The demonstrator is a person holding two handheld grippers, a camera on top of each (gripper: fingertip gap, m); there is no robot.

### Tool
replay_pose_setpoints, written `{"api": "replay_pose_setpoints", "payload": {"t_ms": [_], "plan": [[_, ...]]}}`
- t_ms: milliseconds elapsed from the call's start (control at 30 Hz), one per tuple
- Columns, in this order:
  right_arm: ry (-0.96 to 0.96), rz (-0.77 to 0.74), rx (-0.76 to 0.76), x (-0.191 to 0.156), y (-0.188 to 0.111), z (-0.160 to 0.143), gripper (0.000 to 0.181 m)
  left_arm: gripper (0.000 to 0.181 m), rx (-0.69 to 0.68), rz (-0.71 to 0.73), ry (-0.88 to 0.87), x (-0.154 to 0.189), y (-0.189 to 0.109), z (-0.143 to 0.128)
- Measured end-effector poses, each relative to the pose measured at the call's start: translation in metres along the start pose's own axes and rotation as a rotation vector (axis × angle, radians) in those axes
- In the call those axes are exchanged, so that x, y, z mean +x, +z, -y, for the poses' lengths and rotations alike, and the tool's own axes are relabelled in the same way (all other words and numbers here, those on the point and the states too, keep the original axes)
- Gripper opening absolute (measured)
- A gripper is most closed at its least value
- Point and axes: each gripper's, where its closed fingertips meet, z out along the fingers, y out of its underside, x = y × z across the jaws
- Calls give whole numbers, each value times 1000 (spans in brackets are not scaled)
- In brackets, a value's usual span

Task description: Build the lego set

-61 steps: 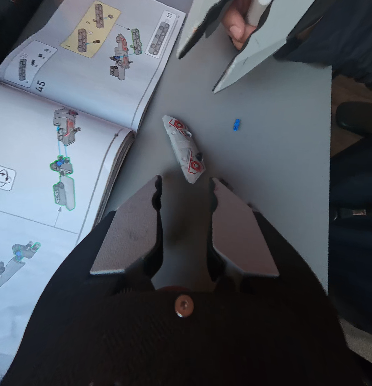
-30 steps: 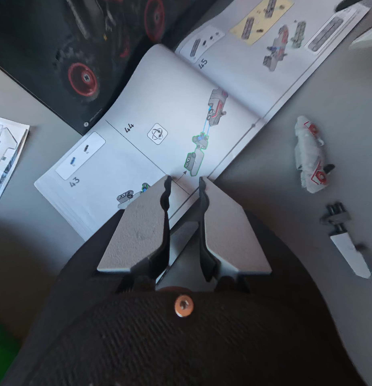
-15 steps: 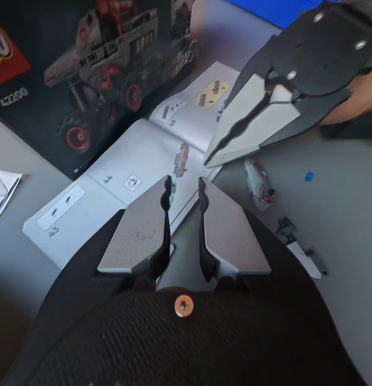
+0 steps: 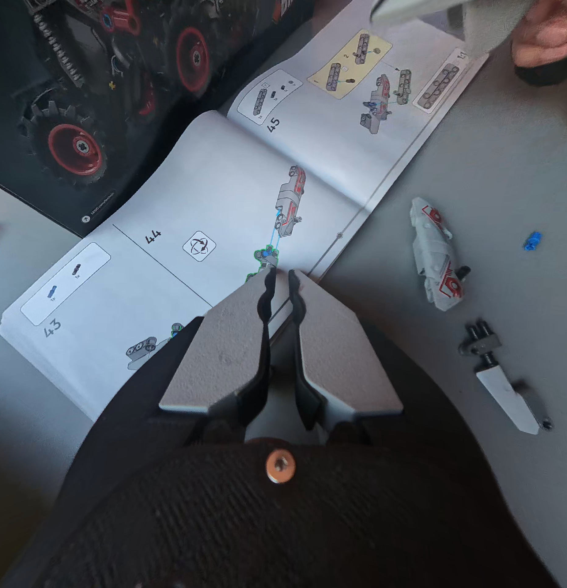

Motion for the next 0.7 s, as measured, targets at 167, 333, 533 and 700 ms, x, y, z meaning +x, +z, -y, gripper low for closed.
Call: {"api": "replay_pose_setpoints", "payload": {"t_ms": [167, 333, 533, 700], "plan": [[55, -59, 98, 18, -18, 13, 3, 8, 4, 3, 4, -1, -1, 0], [3, -81, 127, 16, -30, 23, 4, 12, 7, 5, 6, -2, -3, -1], [-11, -70, 191, 11, -48, 38, 3, 20, 101, -51, 34, 10, -12, 15], [-33, -74, 198, 11, -54, 42, 3, 20, 216, -30, 41, 4, -31, 34]]}}
